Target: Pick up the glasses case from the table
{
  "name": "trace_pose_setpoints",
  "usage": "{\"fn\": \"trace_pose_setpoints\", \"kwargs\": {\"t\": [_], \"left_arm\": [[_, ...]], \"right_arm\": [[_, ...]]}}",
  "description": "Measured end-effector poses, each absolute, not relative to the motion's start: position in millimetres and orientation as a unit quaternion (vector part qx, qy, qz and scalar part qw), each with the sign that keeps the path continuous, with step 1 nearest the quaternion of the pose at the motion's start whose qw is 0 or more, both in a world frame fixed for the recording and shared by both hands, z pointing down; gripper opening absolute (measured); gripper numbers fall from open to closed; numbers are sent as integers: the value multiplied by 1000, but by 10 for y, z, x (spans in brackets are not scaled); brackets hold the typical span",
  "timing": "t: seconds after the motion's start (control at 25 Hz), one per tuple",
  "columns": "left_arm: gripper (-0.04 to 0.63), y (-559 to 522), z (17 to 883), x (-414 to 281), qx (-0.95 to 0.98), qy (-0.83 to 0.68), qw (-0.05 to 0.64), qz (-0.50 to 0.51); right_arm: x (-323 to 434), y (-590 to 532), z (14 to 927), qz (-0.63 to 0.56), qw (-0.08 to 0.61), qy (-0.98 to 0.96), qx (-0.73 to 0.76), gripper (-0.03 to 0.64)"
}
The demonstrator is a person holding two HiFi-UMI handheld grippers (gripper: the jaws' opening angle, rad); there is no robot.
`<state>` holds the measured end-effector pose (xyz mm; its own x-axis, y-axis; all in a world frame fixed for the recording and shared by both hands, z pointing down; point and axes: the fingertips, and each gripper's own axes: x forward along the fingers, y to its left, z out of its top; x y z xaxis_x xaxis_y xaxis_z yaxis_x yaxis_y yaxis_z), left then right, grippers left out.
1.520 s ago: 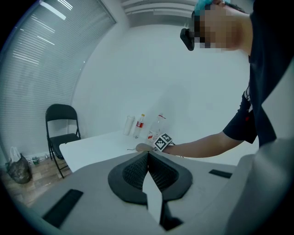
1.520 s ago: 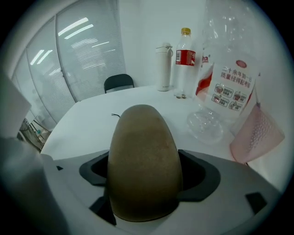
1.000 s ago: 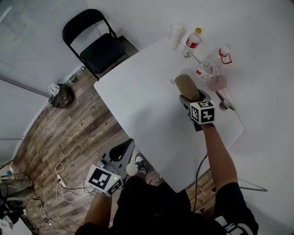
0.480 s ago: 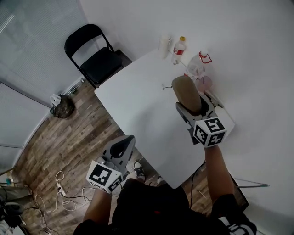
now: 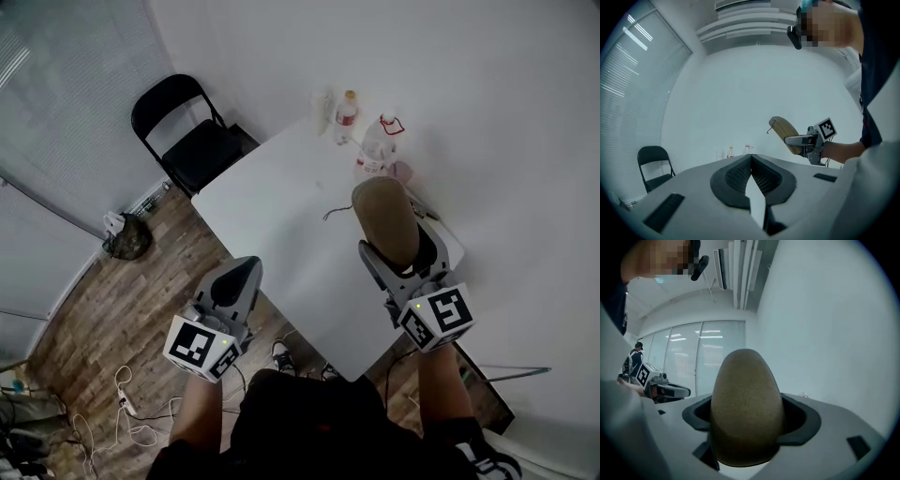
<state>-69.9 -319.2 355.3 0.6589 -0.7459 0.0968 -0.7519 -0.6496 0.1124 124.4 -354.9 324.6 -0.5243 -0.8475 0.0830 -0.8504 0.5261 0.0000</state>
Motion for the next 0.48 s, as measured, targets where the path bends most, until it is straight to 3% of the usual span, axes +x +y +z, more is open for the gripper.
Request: {"fn": "trace_pose_setpoints", "kwargs": {"t": [0.48], "left_arm": [[20,-3087,3303,-539,915,-400,50,12]], "right_arm": [[1394,-3127,3079,13,20,-867,498,396]]}}
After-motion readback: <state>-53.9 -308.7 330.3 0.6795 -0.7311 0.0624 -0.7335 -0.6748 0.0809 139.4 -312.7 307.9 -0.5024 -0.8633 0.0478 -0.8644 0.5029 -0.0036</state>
